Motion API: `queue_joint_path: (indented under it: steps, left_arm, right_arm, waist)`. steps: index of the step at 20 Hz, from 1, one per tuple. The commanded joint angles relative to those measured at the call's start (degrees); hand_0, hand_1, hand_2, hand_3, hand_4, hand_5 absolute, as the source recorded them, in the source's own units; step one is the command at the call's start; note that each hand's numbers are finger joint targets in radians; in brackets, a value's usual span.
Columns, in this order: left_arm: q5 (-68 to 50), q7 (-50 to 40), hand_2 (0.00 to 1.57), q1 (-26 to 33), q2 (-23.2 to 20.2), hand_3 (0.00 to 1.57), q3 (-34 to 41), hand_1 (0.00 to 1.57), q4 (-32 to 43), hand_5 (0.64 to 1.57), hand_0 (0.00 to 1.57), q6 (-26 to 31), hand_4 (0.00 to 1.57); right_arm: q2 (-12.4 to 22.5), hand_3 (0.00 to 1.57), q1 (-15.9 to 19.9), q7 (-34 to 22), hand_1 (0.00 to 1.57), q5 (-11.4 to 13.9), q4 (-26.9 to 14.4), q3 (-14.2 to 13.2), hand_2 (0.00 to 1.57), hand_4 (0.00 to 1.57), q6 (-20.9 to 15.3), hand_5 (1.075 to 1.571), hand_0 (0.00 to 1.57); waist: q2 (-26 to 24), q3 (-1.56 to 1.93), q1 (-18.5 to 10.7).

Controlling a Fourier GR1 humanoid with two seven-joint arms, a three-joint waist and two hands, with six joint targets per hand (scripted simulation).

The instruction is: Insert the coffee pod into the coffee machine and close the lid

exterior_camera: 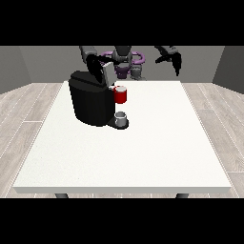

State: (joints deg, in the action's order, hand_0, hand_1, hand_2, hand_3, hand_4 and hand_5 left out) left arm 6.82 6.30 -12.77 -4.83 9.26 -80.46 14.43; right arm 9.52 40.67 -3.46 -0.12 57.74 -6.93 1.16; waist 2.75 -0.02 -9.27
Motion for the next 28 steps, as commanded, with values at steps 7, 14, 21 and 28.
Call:
queue_joint_path:
  steps: [7, 14, 21, 28]
  left_arm:
    - [-0.77, 0.08, 0.0, -0.89, -0.74, 0.0, -1.46, 0.0, -0.13, 1.571, 0.0, 1.73, 0.41]
    - [0.36, 1.68, 0.0, -1.71, -0.34, 0.0, -2.18, 0.0, 1.03, 1.571, 0.0, 0.75, 0.33]
    - [0.92, 1.18, 0.0, -4.99, 1.27, 0.0, -3.99, 0.0, 0.73, 1.571, 0.0, 0.16, 0.38]
    - [0.52, -0.05, 0.0, -8.18, 1.36, 0.0, -5.07, 0.0, -0.22, 1.571, 0.0, 1.3, 0.43]
  right_arm:
    - [1.47, 0.0, 10.28, -2.95, 0.0, 2.52, -1.27, 1.29, 0.0, 0.11, -0.67, 1.571, 0.0]
    - [-1.02, 0.0, 10.82, -2.24, 0.0, 5.53, 1.16, 5.24, 0.0, 0.0, -1.41, 1.571, 0.0]
    - [1.54, 0.0, 15.59, -8.59, 0.0, 8.48, 3.63, 6.09, 0.0, 0.3, -2.57, 1.571, 0.0]
    - [3.3, 0.0, 16.72, -11.31, 0.0, 9.62, 6.88, 4.91, 0.0, 0.1, -4.2, 1.571, 0.0]
  waist:
    - [2.83, 0.0, -3.81]
    - [4.29, -0.04, -4.68]
    - [5.24, -0.02, -8.47]
    - [8.41, 0.07, -13.67]
